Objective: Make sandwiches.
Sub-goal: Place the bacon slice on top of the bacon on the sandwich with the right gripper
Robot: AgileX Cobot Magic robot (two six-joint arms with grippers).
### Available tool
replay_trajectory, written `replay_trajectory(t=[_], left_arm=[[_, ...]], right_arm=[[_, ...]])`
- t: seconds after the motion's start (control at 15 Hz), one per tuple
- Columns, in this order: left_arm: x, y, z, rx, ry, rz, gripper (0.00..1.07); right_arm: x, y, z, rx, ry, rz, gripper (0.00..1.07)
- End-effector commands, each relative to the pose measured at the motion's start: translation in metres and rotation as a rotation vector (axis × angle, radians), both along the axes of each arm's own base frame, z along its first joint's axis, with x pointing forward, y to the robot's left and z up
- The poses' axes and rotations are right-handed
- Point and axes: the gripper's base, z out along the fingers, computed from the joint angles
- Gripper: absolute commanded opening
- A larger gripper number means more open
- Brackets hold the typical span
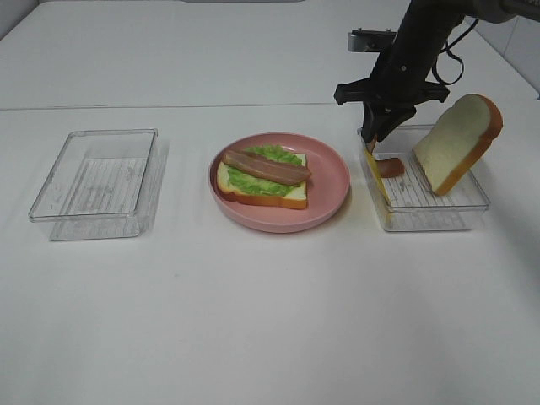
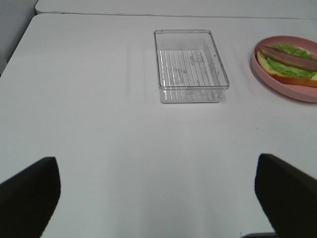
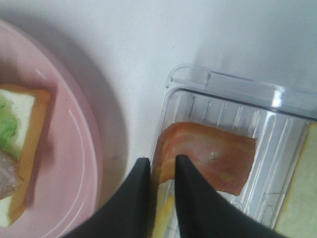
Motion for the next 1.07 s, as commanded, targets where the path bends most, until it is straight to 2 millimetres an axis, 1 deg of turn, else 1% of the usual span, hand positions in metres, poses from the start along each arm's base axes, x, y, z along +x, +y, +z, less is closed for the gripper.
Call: replay_trajectory(t=[0.07, 0.13, 0.27, 0.33, 0.47, 0.53, 0.6, 0.67, 0.73, 0.8, 0.87, 0.93, 1.0, 1.07], left_arm=[[-0.003, -0.001, 0.000, -0.004, -0.027, -0.005, 1.00], [-0.003, -0.001, 0.000, -0.004, -0.027, -0.005, 1.00], [-0.003, -0.001, 0.000, -0.004, -0.027, -0.005, 1.00], [-0.003, -0.001, 0.000, -0.004, -0.027, -0.005, 1.00], [-0.003, -0.001, 0.000, -0.004, -0.027, -0.005, 1.00], [-0.003, -0.001, 0.000, -0.004, -0.027, -0.005, 1.00], [-0.003, -0.001, 0.000, -0.004, -0.027, -0.005, 1.00], [-0.003, -0.001, 0.000, -0.004, -0.027, -0.005, 1.00], [-0.003, -0.001, 0.000, -0.004, -0.027, -0.005, 1.00], [-0.003, -0.001, 0.000, -0.004, -0.027, -0.005, 1.00], [-0.003, -0.001, 0.000, -0.004, -0.027, -0.005, 1.00], [-0.003, -0.001, 0.000, -0.004, -0.027, -0.005, 1.00], [-0.003, -0.001, 0.000, -0.004, -0.027, -0.005, 1.00], [-0.003, -0.001, 0.000, -0.004, -0.027, -0.005, 1.00]], right_arm=[[-0.001, 0.000, 0.000, 0.001, 0.021, -0.034, 0.00], [-0.001, 0.000, 0.001, 0.003, 0.021, -0.041, 0.00], [-0.003, -0.001, 0.014, 0.007, 0.007, -0.043, 0.00], [-0.008, -0.001, 0.042, 0.018, -0.031, -0.045, 0.00], [-0.018, 0.000, 0.085, 0.071, -0.093, -0.048, 0.00], [-0.021, 0.001, 0.097, 0.092, -0.111, -0.048, 0.00], [-0.031, 0.004, 0.125, 0.164, -0.142, -0.044, 0.00], [-0.038, 0.010, 0.139, 0.237, -0.144, -0.029, 0.00], [-0.042, 0.017, 0.146, 0.313, -0.139, 0.011, 0.00], [-0.044, 0.020, 0.148, 0.363, -0.129, 0.031, 0.00], [-0.046, 0.029, 0.150, 0.448, -0.114, 0.074, 0.00], [-0.049, 0.054, 0.144, 0.550, -0.084, 0.157, 0.00], [-0.050, 0.062, 0.140, 0.563, -0.072, 0.176, 0.00], [-0.052, 0.078, 0.131, 0.573, -0.048, 0.211, 0.00]])
